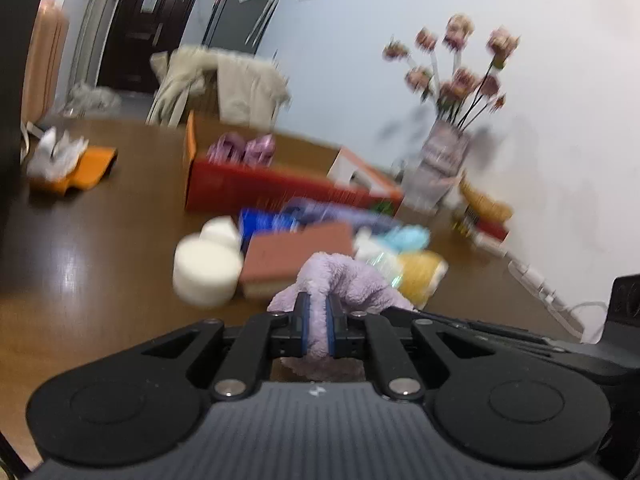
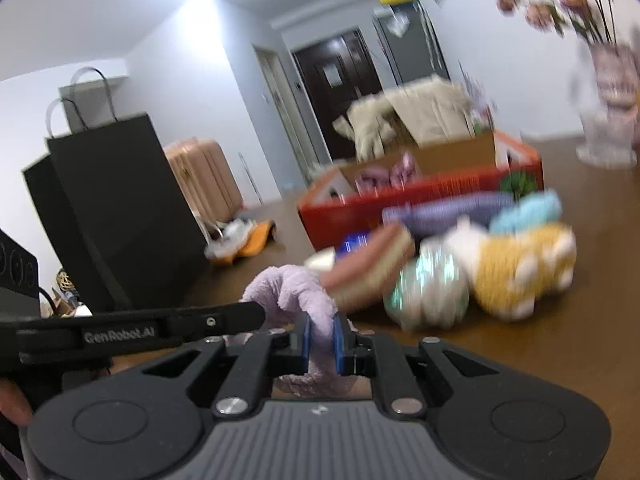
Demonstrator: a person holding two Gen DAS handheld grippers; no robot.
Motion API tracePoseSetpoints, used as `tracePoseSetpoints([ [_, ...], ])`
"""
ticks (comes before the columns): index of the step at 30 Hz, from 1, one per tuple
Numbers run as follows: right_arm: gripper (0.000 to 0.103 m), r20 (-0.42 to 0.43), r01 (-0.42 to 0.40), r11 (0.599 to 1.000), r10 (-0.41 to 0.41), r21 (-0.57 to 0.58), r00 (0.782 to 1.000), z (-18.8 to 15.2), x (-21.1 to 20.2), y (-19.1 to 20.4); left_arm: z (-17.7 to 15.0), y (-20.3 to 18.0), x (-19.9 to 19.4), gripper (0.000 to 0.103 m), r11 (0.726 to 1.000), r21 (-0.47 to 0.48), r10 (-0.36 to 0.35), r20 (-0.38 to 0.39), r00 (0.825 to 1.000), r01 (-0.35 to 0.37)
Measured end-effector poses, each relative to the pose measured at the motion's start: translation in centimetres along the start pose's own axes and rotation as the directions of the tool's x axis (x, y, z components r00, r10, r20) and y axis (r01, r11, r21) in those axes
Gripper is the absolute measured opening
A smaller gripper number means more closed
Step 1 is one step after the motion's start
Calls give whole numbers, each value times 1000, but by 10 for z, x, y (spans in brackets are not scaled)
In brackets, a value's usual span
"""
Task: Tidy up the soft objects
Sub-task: 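Grasp the lavender fuzzy headband with both tools together, then carry the headband into the box and open both tools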
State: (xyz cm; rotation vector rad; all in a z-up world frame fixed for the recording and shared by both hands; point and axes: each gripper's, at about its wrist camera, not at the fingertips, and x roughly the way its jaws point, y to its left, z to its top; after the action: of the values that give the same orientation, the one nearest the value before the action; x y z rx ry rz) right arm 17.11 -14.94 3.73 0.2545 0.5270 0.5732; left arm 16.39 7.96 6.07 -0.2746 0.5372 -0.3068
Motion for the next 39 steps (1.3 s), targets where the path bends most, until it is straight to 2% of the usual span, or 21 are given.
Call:
tracePoseSetpoints([
  [4,11,70,-3,999,7,-46,998,29,-7,1,29,-9,-5,9,999,23,-31,90,995,29],
  [10,11,110,11,992,3,-125,994,89,12,-11,80,-11,23,9,999,36,-40,166,985,35],
  [17,12,52,-28,978,40,-206,998,164,82,-28,141,14,79,9,1000,2,-7,173,985,7],
  [22,12,-46,-55,979,46,-198,998,198,154,-52,162,49,129,9,998,-56,25,117,993,-18],
  [26,12,-122,-56,975,30,-214,992,203,206,-64,166,71,167,9,995,-69,73,64,995,-68],
  [31,12,-140,-27,961,-12,-276,990,193,252,-69,161,89,202,9,991,-51,120,12,993,-120],
  [33,12,-129,-13,955,-26,-296,991,188,265,-69,156,91,206,9,984,-18,176,-1,984,-176],
  [34,13,-148,-28,956,-16,-292,989,185,270,-69,154,92,203,10,985,-15,173,-1,985,-173],
  [36,18,-225,-87,949,17,-302,974,175,279,-66,148,93,194,23,985,-2,170,-12,985,-170],
  [38,20,-277,-143,934,51,-326,960,165,279,-59,144,90,180,38,979,11,204,1,979,-204],
  [39,21,-296,-188,927,89,-324,951,163,276,-57,142,89,172,38,978,15,210,12,978,-210],
])
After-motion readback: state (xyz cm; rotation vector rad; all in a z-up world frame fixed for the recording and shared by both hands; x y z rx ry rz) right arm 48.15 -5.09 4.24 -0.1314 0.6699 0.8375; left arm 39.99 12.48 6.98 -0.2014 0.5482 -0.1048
